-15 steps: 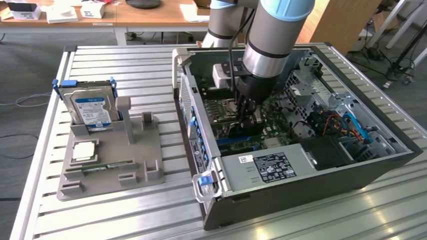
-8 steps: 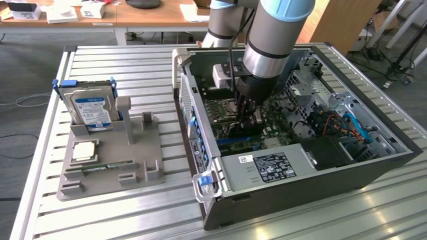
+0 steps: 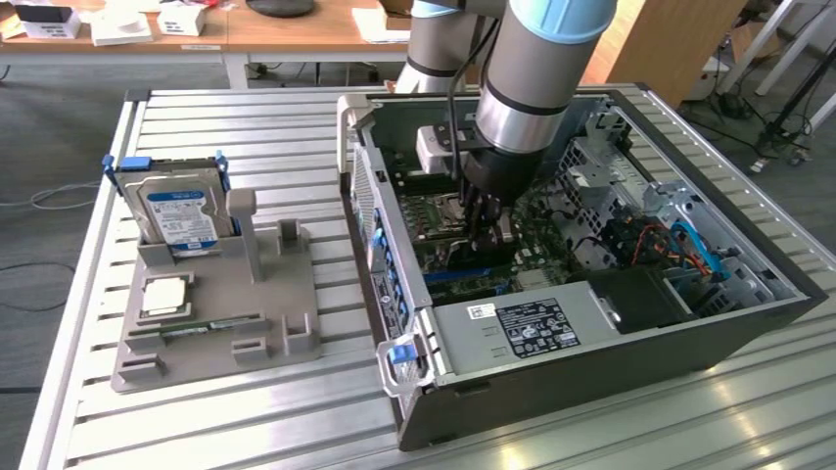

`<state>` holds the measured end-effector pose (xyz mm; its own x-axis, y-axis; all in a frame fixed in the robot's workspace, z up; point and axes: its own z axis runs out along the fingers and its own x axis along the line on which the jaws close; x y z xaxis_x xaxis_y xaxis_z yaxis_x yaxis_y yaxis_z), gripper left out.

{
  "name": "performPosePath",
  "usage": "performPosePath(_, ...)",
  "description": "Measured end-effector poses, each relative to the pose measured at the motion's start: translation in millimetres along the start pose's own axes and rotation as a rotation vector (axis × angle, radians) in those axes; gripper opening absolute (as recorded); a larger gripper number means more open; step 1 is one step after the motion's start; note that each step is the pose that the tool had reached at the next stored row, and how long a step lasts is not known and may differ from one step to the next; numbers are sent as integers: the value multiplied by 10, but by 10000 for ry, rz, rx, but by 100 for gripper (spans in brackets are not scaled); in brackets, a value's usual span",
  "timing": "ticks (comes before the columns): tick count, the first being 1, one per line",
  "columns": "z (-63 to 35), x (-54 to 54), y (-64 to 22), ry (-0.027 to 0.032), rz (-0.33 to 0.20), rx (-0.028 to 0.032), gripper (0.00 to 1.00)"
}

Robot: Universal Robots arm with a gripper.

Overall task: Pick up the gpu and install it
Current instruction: 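Insert the gpu into the slot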

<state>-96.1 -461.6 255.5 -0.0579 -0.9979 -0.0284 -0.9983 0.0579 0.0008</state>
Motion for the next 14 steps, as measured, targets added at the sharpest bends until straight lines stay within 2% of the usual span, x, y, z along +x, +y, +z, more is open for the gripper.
performPosePath(14, 11, 1, 0, 1, 9, 0, 27)
